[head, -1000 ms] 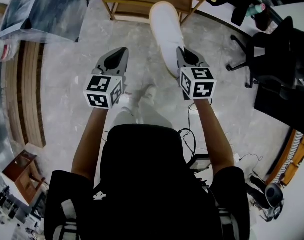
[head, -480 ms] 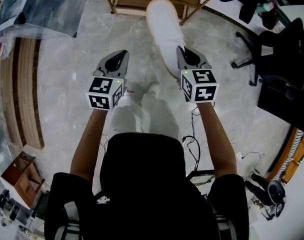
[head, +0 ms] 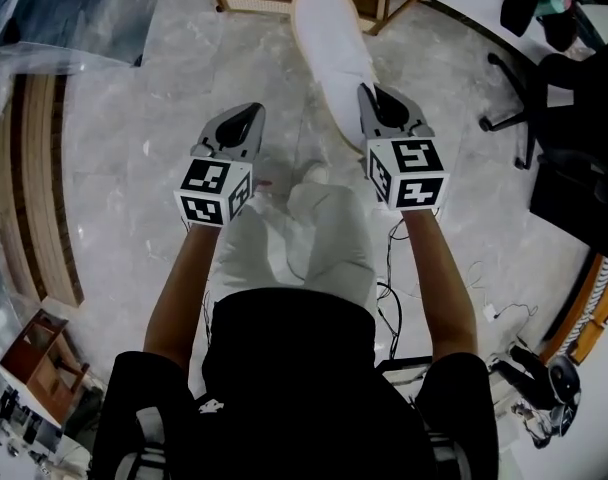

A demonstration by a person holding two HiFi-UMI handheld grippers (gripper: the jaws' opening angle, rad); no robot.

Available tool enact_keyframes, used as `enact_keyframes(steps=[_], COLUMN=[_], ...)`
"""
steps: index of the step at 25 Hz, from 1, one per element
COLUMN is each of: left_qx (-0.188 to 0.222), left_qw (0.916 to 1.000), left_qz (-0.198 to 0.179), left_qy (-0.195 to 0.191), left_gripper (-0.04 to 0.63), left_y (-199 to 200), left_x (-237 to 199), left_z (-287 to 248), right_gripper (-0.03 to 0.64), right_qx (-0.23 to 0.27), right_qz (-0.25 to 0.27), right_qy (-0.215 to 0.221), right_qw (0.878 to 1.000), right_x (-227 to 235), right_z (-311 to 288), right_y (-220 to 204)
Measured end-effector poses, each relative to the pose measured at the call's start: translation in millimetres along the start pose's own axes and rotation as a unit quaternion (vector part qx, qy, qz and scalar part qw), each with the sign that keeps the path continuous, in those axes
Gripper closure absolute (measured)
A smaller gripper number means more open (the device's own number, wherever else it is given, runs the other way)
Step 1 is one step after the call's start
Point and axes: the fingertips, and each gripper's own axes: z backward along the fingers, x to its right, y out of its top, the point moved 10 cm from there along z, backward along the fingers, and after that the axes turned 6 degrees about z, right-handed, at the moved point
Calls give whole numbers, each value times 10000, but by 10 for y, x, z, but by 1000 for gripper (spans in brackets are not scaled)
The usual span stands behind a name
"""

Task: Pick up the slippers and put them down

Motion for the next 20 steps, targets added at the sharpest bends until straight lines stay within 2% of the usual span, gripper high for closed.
enact_keyframes(steps=[8, 16, 20], left_qx=[66, 120, 198], left_qw=[9998, 9999, 9997], left_qz=[212, 63, -53], left_qy=[-16, -93, -103], left_gripper=[588, 588, 588], left_y=[-707, -1303, -1565], left_x=[-310, -622, -767], left_z=[-484, -1015, -1271], right_gripper=[607, 607, 607], right_qx=[4, -71, -40], right_qz=[119, 83, 239], right_qy=[-63, -35, -32], right_qw=[9999, 9999, 9997], right_x=[-23, -2, 24], right_z=[-537, -1131, -1395], right_y=[-563, -1255, -1539])
